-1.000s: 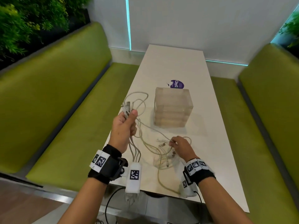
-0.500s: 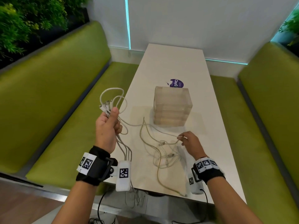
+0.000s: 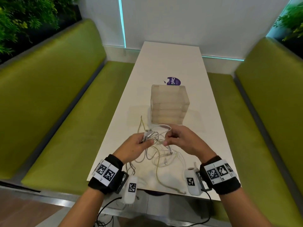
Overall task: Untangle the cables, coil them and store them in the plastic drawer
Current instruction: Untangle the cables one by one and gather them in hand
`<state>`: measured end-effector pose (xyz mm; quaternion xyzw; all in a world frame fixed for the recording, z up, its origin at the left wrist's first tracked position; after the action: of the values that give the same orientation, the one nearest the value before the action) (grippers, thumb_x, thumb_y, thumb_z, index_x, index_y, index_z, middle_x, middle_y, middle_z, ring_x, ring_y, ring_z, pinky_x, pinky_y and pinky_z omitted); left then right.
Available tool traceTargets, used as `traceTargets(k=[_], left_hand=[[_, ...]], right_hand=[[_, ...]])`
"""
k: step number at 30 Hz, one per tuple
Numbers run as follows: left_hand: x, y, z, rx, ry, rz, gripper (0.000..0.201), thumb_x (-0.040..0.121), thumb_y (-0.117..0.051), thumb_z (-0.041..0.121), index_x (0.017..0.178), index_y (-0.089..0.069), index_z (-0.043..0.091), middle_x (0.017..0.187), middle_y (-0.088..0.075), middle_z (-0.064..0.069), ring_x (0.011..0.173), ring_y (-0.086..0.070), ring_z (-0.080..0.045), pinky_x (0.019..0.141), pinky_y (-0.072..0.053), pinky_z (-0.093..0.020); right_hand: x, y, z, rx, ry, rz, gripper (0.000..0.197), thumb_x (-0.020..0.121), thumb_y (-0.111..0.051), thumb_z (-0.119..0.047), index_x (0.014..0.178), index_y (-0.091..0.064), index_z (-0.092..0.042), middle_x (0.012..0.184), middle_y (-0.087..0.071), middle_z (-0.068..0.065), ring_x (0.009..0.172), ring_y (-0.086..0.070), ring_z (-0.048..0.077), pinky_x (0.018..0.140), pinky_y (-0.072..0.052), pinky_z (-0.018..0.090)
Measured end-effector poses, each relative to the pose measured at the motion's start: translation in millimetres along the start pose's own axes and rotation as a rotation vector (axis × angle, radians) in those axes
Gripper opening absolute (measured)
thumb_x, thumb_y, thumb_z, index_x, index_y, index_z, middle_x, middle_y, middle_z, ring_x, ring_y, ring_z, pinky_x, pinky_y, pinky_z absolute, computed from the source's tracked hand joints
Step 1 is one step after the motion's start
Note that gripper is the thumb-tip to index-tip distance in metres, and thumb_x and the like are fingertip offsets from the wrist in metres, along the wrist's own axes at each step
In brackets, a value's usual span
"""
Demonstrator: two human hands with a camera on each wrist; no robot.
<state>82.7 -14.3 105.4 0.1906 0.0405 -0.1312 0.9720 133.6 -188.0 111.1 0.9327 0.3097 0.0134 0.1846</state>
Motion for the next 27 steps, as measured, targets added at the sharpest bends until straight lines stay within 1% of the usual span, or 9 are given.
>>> traceTargets(k=[2,5,9,12,14,16,20,24,27], left_hand=[[0,-5,-2,0.021,0.015,-0.089,0.015,0.095,-0.055,0.024,0.081,-0.061,0.024,0.06,-0.055,0.019,0.057,-0.045,0.001,0.061,-0.036,-0.019],[-5,-16,3,0.036,0.032,-0.231,0.027,0.094,-0.056,0.017,0.069,-0.05,0.024,0.048,-0.043,0.018,0.046,-0.035,0.001,0.048,-0.028,-0.015],[-10,-17,4,-0.059,0.05,-0.241,0.023,0.094,-0.056,0.011,0.073,-0.051,0.019,0.046,-0.043,0.017,0.041,-0.036,0.001,0.044,-0.027,-0.01],[-12,-12,-6,-0.191,0.066,-0.162,0.003,0.091,-0.062,0.015,0.087,-0.062,0.015,0.055,-0.037,0.013,0.045,-0.027,-0.004,0.044,-0.022,-0.017],[-14,-3,-16,-0.282,0.081,-0.025,0.011,0.089,-0.063,0.014,0.098,-0.063,0.009,0.057,-0.035,0.01,0.047,-0.023,-0.007,0.044,-0.021,-0.02],[-14,7,-25,-0.377,0.074,0.102,0.017,0.088,-0.061,0.018,0.1,-0.06,0.006,0.054,-0.035,0.011,0.045,-0.023,-0.007,0.043,-0.022,-0.02],[-13,19,-33,-0.548,0.061,0.263,0.015,0.093,-0.052,0.022,0.087,-0.057,0.01,0.052,-0.029,0.01,0.045,-0.022,-0.007,0.041,-0.022,-0.019],[-13,16,-29,-0.561,0.049,0.281,0.019,0.099,-0.045,0.016,0.082,-0.054,0.011,0.051,-0.028,0.011,0.044,-0.021,-0.007,0.041,-0.022,-0.018],[-12,12,-25,-0.559,0.033,0.265,0.019,0.098,-0.045,0.017,0.082,-0.053,0.012,0.051,-0.029,0.011,0.044,-0.022,-0.006,0.041,-0.022,-0.018]], right_hand=[[-1,-4,5,0.04,-0.04,-0.042,0.055,0.078,-0.073,-0.008,0.127,-0.056,-0.027,0.073,-0.064,-0.004,0.082,-0.063,0.019,0.09,-0.048,0.042],[-5,-11,11,0.096,-0.098,-0.105,0.038,0.08,-0.071,-0.009,0.116,-0.064,-0.022,0.079,-0.067,0.0,0.079,-0.064,0.012,0.08,-0.048,0.034],[-11,-14,24,0.037,-0.131,-0.113,0.023,0.08,-0.07,-0.025,0.103,-0.072,-0.023,0.104,-0.072,0.013,0.102,-0.064,0.033,0.092,-0.048,0.05],[-15,-13,27,0.018,-0.112,-0.068,0.009,0.087,-0.066,-0.016,0.093,-0.073,-0.018,0.089,-0.071,0.0,0.087,-0.065,0.018,0.084,-0.051,0.041],[-20,-13,24,0.007,-0.087,-0.078,0.01,0.089,-0.062,-0.007,0.088,-0.07,-0.012,0.081,-0.065,-0.008,0.074,-0.059,0.007,0.072,-0.049,0.028],[-25,-18,25,-0.025,-0.075,-0.146,0.01,0.089,-0.061,-0.005,0.086,-0.069,-0.01,0.081,-0.062,-0.004,0.07,-0.056,0.008,0.067,-0.047,0.021],[-31,-37,40,-0.164,-0.122,-0.247,0.011,0.088,-0.063,-0.013,0.084,-0.07,-0.021,0.083,-0.061,-0.009,0.071,-0.059,0.007,0.071,-0.05,0.023],[-39,-77,54,-0.303,-0.153,-0.383,0.009,0.088,-0.064,-0.02,0.093,-0.071,-0.017,0.091,-0.063,-0.008,0.073,-0.055,-0.007,0.072,-0.044,0.015],[-45,-99,60,-0.354,-0.172,-0.444,0.014,0.088,-0.064,-0.02,0.098,-0.071,-0.013,0.101,-0.067,0.003,0.086,-0.058,0.006,0.081,-0.049,0.027]])
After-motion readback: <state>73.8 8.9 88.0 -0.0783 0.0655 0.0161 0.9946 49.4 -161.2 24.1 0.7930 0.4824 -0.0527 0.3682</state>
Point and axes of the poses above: each hand's wrist, its own x-axis towards the middle knuckle, its own y-axis out of the back of the hand, z = x × y, the point moved 4 cm from there along x, towards the middle knuckle
